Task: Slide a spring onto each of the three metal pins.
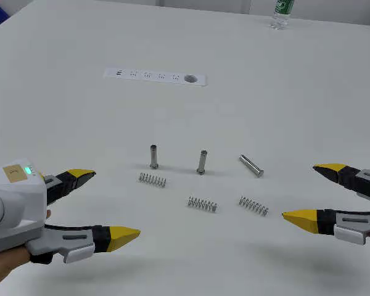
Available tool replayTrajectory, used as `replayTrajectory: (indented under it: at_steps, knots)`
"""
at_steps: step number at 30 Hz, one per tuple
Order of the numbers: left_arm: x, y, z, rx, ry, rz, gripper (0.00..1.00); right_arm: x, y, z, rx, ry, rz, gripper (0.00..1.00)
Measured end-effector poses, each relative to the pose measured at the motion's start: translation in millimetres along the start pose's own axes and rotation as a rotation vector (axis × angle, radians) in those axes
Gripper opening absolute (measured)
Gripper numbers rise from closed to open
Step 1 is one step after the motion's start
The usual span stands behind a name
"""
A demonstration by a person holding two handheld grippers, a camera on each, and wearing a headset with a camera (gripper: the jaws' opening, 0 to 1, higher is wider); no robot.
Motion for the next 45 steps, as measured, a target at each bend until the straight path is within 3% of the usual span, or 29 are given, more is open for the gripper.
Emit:
replayTrajectory:
  at_steps: [34,45]
  knots:
    - [-2.5,-1.7,1.2,0.009,-0.010,-0.002,0.85,-1.4,-1.5,-3.6,0.011,-0.031,-0.001,0.73]
    - [-4.8,-1.1,1.2,0.006,-0.006,0.004,0.84,-12.2,-11.0,11.6,0.028,-0.020,0.007,0.68]
Point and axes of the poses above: the centre of the closed fingertips' face, and the gripper's own axes: y roughly backward along the fingers, x roughly to its left, z roughly out of its top, the point moved 6 cm from there along y, roughly backward along the fingers, and after that the axes turned 11 degrees about x, right-handed, at the moved point
